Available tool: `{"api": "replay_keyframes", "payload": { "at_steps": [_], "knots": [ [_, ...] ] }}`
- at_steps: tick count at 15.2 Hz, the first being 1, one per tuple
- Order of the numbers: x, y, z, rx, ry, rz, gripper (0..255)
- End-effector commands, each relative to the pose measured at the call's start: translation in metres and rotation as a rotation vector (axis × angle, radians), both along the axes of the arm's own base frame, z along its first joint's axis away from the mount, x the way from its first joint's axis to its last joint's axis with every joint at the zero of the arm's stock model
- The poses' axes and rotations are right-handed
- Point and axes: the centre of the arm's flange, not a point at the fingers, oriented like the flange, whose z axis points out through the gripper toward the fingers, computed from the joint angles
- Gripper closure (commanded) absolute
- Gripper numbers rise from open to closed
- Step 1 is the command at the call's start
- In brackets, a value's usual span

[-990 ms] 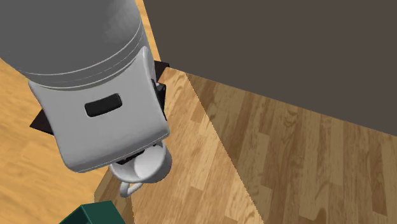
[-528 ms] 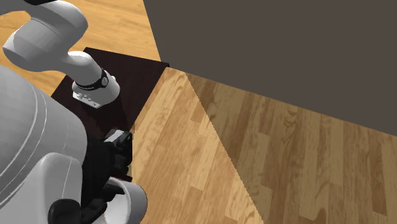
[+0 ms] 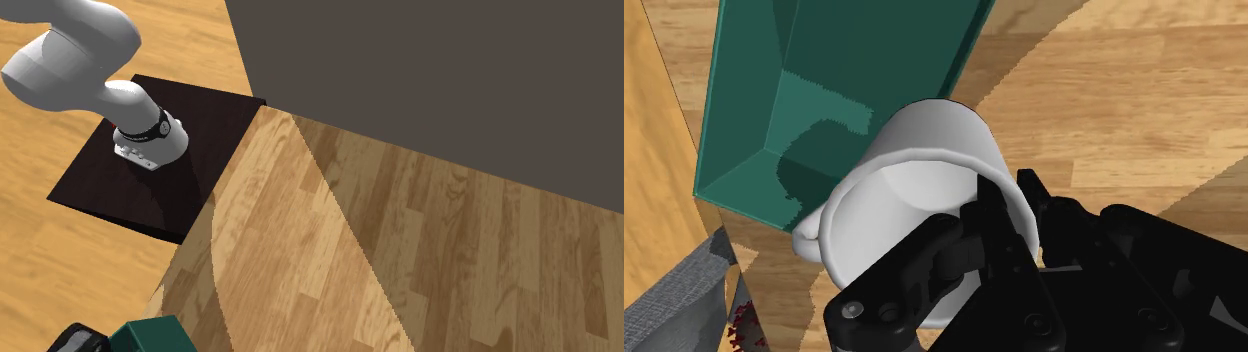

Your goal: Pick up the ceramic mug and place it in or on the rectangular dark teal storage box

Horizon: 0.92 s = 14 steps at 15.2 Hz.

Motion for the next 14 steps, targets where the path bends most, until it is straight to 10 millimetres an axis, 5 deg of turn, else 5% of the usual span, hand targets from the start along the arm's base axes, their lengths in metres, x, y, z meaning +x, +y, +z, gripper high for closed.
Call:
{"api": "replay_keyframes", "payload": {
  "at_steps": [1, 8, 14],
  "knots": [
    [-0.006, -0.026, 0.002, -0.001, -0.001, 0.002, 255],
    [-0.028, -0.116, 0.006, -0.001, -0.001, 0.002, 255],
    [-0.029, -0.12, -0.02, -0.001, -0.001, 0.002, 255]
  ]
}}
